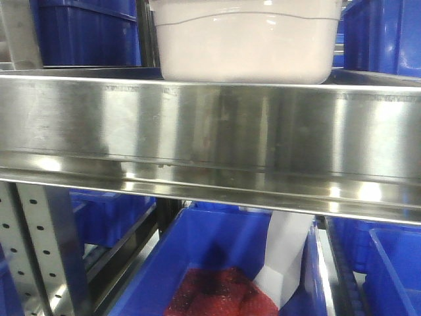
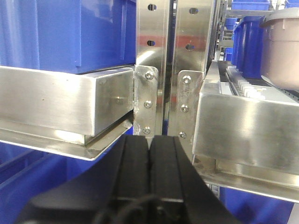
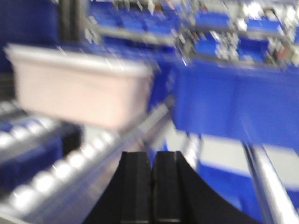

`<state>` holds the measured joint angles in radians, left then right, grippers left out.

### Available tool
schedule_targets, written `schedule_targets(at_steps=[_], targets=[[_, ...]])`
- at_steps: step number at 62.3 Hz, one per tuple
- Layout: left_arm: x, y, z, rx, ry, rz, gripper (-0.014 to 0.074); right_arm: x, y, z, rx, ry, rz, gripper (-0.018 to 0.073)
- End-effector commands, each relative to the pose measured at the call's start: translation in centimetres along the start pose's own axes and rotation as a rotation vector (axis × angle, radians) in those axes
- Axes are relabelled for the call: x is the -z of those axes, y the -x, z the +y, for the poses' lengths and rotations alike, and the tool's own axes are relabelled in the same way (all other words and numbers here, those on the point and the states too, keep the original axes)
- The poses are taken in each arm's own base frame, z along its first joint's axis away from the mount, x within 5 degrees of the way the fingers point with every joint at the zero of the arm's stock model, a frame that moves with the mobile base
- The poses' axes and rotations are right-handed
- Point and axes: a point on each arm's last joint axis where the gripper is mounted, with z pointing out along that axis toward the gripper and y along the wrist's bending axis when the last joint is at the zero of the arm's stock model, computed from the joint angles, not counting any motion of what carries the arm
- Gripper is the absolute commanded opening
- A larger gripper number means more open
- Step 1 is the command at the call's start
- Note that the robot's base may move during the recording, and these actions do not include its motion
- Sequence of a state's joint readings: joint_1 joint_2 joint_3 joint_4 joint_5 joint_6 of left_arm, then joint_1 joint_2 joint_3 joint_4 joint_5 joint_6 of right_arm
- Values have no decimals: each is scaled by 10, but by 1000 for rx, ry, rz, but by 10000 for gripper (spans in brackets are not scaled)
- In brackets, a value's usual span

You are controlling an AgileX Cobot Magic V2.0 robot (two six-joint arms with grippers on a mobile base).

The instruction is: Grab white bin and place on right shelf

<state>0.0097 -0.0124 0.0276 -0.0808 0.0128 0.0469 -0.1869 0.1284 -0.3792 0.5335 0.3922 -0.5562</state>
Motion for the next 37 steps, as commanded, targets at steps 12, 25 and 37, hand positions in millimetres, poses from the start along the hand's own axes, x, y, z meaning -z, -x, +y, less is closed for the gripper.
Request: schedule_targets(at_steps=[12, 25, 37], targets=[[1, 4, 1, 11, 6, -95, -118, -9, -34, -16, -72, -161, -81, 73], [1, 4, 1, 11, 6, -95, -118, -7, -82, -12, -70, -139, -184, 73], [1, 4, 1, 11, 6, -93, -118, -9, -94, -11, -61, -137, -119, 73]])
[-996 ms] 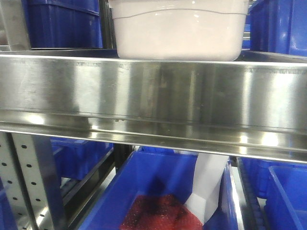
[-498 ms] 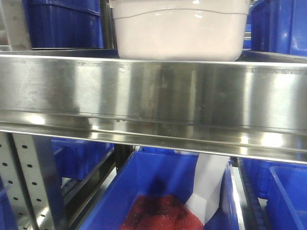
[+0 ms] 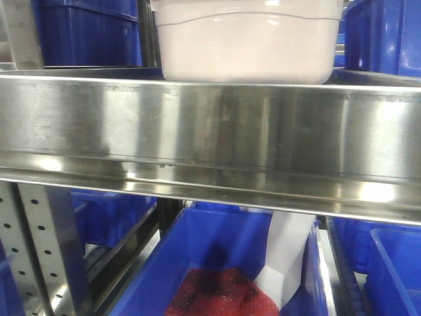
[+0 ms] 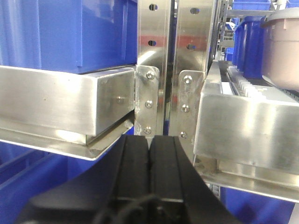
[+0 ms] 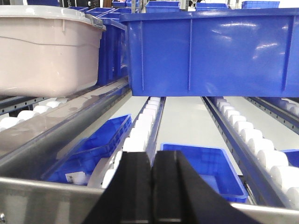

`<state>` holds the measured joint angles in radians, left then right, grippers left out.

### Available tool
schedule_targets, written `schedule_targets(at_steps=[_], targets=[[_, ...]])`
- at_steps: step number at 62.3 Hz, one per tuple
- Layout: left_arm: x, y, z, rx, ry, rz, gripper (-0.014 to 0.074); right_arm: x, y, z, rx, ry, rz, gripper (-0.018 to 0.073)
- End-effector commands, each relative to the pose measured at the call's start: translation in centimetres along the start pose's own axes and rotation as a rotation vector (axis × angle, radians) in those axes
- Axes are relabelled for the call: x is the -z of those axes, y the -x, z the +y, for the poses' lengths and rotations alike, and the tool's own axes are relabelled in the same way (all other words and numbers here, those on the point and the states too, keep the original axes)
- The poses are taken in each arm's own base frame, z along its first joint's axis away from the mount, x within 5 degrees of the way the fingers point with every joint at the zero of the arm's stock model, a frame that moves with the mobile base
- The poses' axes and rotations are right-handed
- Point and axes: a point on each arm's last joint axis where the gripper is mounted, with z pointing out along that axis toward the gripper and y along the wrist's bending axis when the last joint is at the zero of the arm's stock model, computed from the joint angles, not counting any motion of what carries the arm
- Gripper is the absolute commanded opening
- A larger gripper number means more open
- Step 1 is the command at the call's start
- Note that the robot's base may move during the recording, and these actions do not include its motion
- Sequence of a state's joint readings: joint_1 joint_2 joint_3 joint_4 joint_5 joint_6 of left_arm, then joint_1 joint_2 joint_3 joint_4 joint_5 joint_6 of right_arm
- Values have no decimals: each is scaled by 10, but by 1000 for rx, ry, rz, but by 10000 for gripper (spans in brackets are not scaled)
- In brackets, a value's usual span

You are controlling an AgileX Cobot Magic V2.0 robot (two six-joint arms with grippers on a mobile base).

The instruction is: Grab white bin and place on right shelf

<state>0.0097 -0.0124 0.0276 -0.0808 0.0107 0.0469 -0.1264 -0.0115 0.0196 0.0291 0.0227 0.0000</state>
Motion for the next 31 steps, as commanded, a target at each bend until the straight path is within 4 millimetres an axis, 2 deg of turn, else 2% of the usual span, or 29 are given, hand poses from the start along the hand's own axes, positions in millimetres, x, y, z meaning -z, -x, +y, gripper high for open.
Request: schedule_targets(at_steps=[1, 31], targets=[[1, 4, 1, 11, 6, -91, -118, 1, 2, 0, 16, 1, -60, 73], [1, 4, 1, 11, 6, -91, -118, 1, 3, 0, 13, 1, -62, 73]])
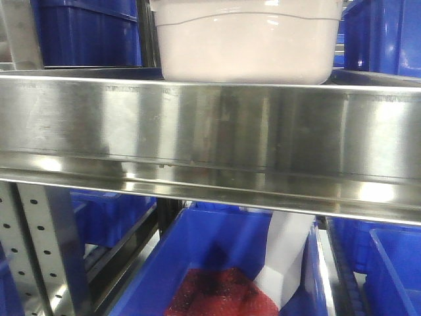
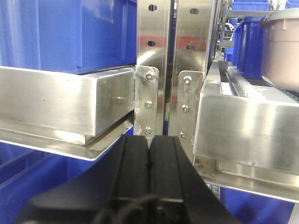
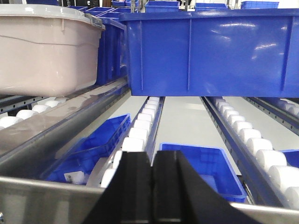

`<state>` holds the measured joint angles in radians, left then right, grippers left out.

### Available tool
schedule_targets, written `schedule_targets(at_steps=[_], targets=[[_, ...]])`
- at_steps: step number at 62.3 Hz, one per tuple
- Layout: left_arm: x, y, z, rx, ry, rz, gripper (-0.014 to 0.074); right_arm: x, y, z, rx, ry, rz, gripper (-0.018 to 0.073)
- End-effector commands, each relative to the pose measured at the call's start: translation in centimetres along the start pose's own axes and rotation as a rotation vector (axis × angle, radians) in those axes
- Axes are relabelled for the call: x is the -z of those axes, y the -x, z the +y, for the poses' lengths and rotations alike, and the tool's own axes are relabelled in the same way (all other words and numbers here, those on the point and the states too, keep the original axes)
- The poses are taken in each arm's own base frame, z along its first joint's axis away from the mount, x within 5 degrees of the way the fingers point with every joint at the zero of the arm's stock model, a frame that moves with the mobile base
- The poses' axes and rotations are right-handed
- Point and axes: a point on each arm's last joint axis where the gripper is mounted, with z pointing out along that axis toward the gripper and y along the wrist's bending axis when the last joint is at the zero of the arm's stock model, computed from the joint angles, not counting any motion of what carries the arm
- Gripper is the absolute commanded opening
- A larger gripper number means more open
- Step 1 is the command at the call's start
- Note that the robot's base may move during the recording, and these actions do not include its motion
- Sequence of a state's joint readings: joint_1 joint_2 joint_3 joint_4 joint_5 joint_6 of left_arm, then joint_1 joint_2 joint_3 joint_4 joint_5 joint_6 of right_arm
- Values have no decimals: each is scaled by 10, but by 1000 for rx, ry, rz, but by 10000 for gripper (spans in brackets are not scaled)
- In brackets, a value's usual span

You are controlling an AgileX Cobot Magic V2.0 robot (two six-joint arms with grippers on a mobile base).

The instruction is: Grab white bin and place on right shelf

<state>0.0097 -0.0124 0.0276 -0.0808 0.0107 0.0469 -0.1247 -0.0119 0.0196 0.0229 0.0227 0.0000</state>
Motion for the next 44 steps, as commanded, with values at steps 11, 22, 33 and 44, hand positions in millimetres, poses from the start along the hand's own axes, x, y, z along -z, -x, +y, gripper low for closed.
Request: schedule_targets(at_steps=[11, 22, 33, 44], targets=[[1, 4, 1, 11, 6, -91, -118, 1, 3, 0, 7, 0, -61, 73], [1, 4, 1, 11, 6, -91, -118, 1, 3, 0, 7, 0, -61, 73], [1, 4, 1, 11, 6, -91, -118, 1, 3, 0, 7, 0, -61, 73], [1, 4, 1, 11, 6, -91, -118, 1, 3, 0, 7, 0, -61, 73]])
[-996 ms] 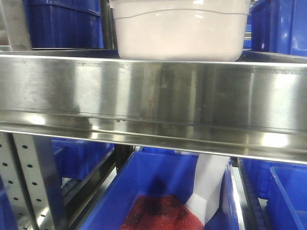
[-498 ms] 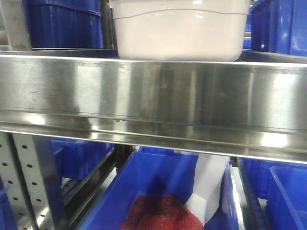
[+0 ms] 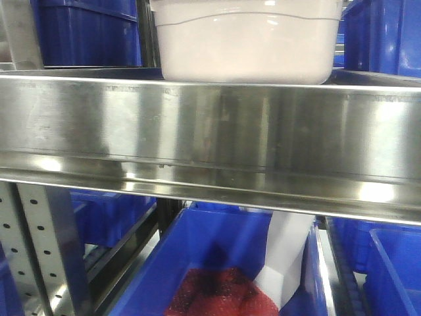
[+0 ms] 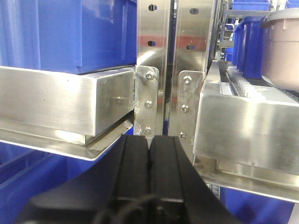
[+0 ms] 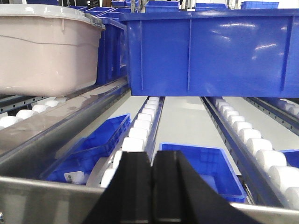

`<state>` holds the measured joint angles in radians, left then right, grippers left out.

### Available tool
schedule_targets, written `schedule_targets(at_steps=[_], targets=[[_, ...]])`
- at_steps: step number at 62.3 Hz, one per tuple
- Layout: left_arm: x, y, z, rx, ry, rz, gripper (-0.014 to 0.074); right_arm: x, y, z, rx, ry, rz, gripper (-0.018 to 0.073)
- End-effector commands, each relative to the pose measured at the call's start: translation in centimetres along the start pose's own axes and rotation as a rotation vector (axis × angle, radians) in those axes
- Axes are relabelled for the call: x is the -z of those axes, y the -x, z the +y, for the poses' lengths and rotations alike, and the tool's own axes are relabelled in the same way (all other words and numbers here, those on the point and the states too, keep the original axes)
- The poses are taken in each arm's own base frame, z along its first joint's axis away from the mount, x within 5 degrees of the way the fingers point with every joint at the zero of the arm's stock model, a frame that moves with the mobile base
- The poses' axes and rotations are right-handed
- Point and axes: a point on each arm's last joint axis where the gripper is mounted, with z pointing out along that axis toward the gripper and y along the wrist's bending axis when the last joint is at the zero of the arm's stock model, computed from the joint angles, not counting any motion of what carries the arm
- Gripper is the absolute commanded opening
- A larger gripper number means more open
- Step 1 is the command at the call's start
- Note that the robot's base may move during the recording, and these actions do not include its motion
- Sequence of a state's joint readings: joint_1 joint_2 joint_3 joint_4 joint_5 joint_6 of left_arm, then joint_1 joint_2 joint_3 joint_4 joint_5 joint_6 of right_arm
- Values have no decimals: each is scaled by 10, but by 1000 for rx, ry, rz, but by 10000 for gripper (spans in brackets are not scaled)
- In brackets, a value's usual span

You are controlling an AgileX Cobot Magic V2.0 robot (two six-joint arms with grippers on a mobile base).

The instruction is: Grab white bin and place on right shelf

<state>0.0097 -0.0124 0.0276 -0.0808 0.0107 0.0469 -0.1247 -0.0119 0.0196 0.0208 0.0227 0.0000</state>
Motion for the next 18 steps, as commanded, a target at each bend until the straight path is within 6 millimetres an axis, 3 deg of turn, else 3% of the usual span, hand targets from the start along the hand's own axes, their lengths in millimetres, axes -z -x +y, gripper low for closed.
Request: schedule_targets(at_steps=[1, 18], targets=[[1, 4, 1, 11, 6, -91, -118, 1, 3, 0, 5, 0, -61, 73], [1, 4, 1, 11, 6, -91, -118, 1, 3, 0, 5, 0, -61, 73]])
